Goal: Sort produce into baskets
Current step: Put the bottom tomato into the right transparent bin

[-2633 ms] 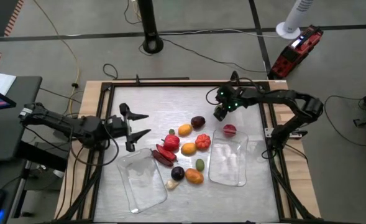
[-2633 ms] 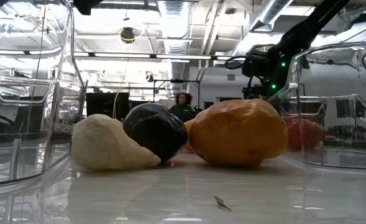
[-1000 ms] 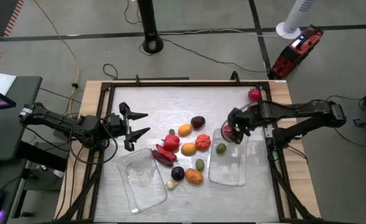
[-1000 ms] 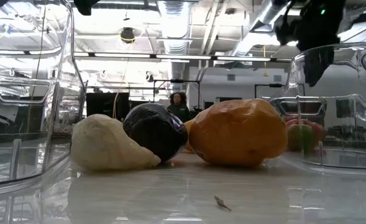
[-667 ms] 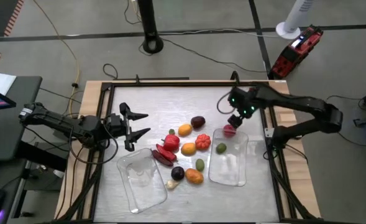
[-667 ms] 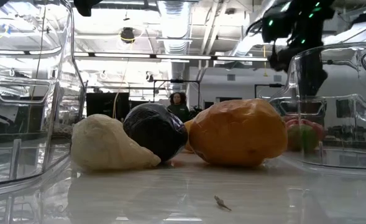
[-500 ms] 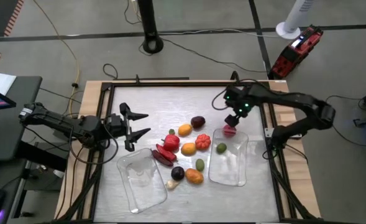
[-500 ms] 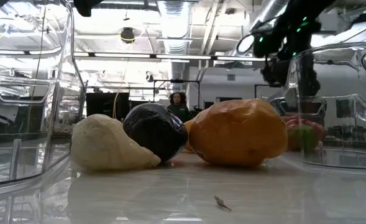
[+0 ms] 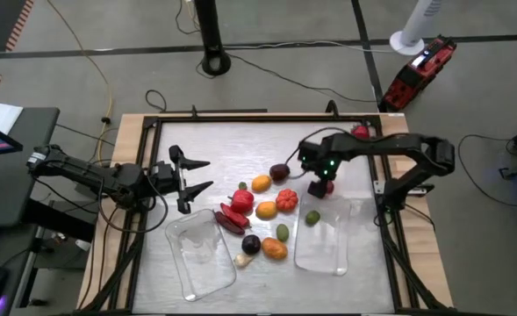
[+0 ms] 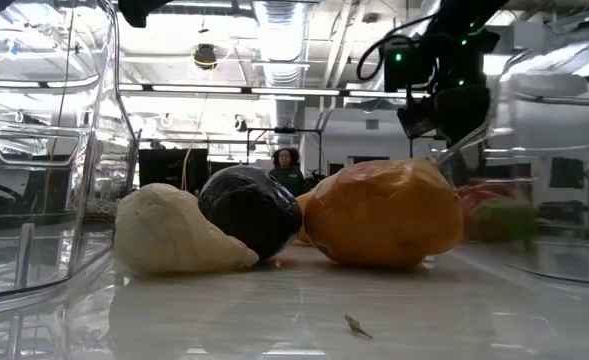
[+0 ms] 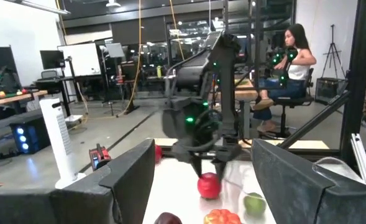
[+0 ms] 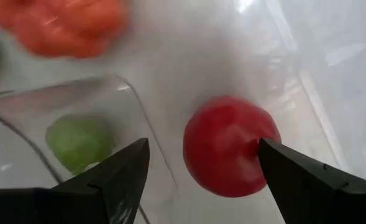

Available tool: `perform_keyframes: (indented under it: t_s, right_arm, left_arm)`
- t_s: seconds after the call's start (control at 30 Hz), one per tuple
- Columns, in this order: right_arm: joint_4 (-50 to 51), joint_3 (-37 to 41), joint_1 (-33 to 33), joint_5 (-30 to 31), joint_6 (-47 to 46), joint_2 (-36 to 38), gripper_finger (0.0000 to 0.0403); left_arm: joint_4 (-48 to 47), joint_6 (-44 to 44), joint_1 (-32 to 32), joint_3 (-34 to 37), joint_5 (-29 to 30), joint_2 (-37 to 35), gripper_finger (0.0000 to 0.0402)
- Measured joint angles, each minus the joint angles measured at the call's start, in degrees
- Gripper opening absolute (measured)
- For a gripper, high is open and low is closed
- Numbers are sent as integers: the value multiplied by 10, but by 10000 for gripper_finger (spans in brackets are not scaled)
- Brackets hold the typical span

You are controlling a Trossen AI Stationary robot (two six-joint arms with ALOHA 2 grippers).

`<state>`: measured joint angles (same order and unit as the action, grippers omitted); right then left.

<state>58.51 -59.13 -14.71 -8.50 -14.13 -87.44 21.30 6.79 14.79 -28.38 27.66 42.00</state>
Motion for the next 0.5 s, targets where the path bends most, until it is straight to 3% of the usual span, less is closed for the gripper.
perform_keyframes:
  t_s: [0.1,0.3,0.5]
  right_arm:
    - [-5,0,32,8,-19,1,327]
    - [16,0,57,99,-11,13,327]
    - [27,10,55,104,21,10,350]
  left_arm:
    - [0,-2,0,0,0,0,252]
    - [0,-6,0,0,0,0,252]
    - [-2,-6,0,0,0,0,252]
